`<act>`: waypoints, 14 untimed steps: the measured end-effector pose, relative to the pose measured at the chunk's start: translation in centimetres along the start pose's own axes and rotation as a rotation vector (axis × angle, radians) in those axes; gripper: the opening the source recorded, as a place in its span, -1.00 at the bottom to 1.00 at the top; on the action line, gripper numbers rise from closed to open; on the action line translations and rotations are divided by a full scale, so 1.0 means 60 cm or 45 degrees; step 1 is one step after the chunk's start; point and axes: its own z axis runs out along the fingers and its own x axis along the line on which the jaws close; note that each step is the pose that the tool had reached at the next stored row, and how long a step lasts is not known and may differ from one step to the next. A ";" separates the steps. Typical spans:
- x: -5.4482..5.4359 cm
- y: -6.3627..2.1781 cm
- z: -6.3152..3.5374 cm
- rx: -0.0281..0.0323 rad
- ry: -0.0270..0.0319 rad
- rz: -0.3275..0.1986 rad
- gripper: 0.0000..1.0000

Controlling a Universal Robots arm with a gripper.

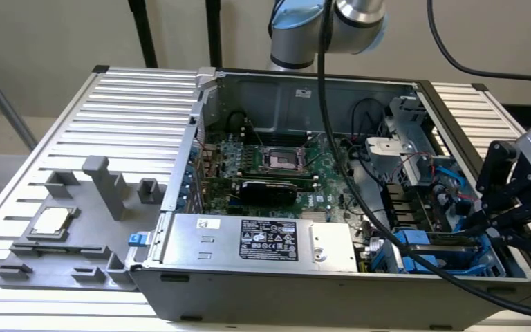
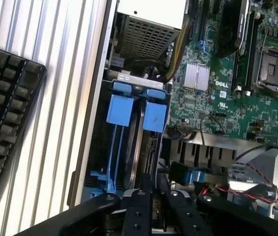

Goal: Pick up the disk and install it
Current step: 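Insert the first disk wire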

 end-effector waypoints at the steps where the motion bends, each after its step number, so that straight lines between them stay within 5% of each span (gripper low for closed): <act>1: -0.001 0.005 0.001 -0.0001 -0.0001 0.000 -0.67; 4: -0.005 0.017 0.003 -0.0009 0.0050 0.000 -0.67; 9: -0.011 0.019 0.006 -0.0111 0.0821 0.010 -0.67; 10: -0.013 0.018 0.008 -0.0121 0.0914 0.011 -0.67; 14: -0.016 0.017 0.013 -0.0112 0.0977 0.025 -0.67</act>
